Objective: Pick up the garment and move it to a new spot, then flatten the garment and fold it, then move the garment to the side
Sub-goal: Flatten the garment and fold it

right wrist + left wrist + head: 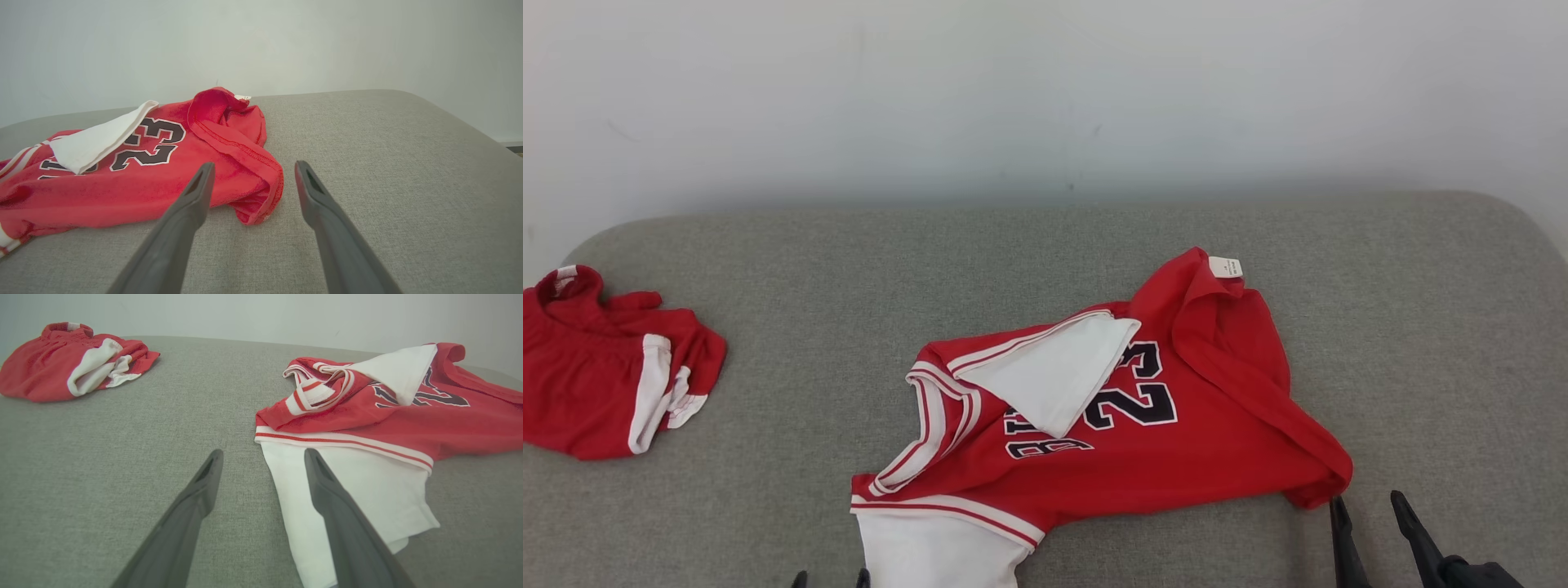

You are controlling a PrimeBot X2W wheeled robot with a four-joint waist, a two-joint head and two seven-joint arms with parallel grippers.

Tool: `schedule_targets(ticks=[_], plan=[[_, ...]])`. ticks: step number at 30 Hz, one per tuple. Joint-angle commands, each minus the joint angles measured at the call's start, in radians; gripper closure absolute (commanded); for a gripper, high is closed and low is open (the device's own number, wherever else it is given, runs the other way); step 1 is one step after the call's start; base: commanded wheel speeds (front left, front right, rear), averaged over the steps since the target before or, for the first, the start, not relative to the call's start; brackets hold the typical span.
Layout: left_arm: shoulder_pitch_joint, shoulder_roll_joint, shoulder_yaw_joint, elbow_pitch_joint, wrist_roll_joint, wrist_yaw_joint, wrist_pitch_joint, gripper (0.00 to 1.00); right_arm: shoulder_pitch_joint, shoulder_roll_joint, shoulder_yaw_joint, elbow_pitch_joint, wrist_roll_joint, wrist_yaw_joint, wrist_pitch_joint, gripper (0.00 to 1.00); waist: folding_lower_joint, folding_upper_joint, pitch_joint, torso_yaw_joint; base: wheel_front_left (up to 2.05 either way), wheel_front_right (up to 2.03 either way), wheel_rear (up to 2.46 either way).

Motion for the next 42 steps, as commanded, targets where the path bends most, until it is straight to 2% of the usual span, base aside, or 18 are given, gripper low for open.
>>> schedule_targets(ticks=[1, 14, 36, 38, 39, 40, 41, 42], plan=[[0.014, 0.000, -0.014, 0.014, -0.014, 0.002, -0.003, 0.00, 0.006, -0.005, -0.006, 0.012, -0.006, -0.002, -0.001, 0.00, 0.0000, 0.0001, 0.004, -0.002, 0.00, 0.00, 0.00], [0.008, 0.000, -0.120, 0.169, -0.075, 0.002, -0.003, 0.00, -0.071, -0.020, -0.012, 0.186, -0.026, -0.002, -0.001, 0.00, 0.0000, 0.0001, 0.023, -0.009, 0.00, 0.00, 0.00], [-0.070, 0.000, -0.141, 0.304, -0.135, 0.003, -0.002, 0.00, -0.211, 0.029, -0.023, 0.364, -0.028, -0.002, -0.001, 0.00, 0.0000, 0.0001, 0.045, -0.008, 0.00, 0.00, 0.00], [-0.078, 0.000, -0.156, 0.320, -0.143, 0.003, -0.002, 0.00, -0.226, 0.033, -0.025, 0.383, -0.034, -0.002, -0.001, 0.09, 0.0000, 0.0001, 0.044, -0.006, 0.00, 0.00, 0.00], [-0.084, 0.000, -0.165, 0.329, -0.148, 0.002, -0.002, 0.00, -0.232, 0.035, -0.031, 0.395, -0.033, -0.002, -0.001, 0.21, 0.0000, 0.0001, 0.044, -0.005, 0.00, 0.00, 0.00], [-0.091, 0.000, -0.174, 0.336, -0.159, 0.002, 0.000, 0.00, -0.238, 0.036, -0.039, 0.408, -0.031, -0.002, -0.001, 0.53, 0.0000, 0.0001, 0.044, -0.005, 0.00, 0.00, 0.00], [-0.095, -0.001, -0.183, 0.345, -0.175, 0.002, 0.000, 0.00, -0.245, 0.039, -0.043, 0.416, -0.033, -0.002, -0.001, 0.66, 0.0000, 0.0001, 0.043, -0.005, 0.00, 0.00, 0.00], [-0.101, -0.002, -0.192, 0.356, -0.191, 0.002, 0.002, 0.00, -0.252, 0.041, -0.045, 0.425, -0.032, -0.002, -0.001, 0.74, 0.0000, 0.0001, 0.043, -0.004, 0.00, 0.00, 0.00]])
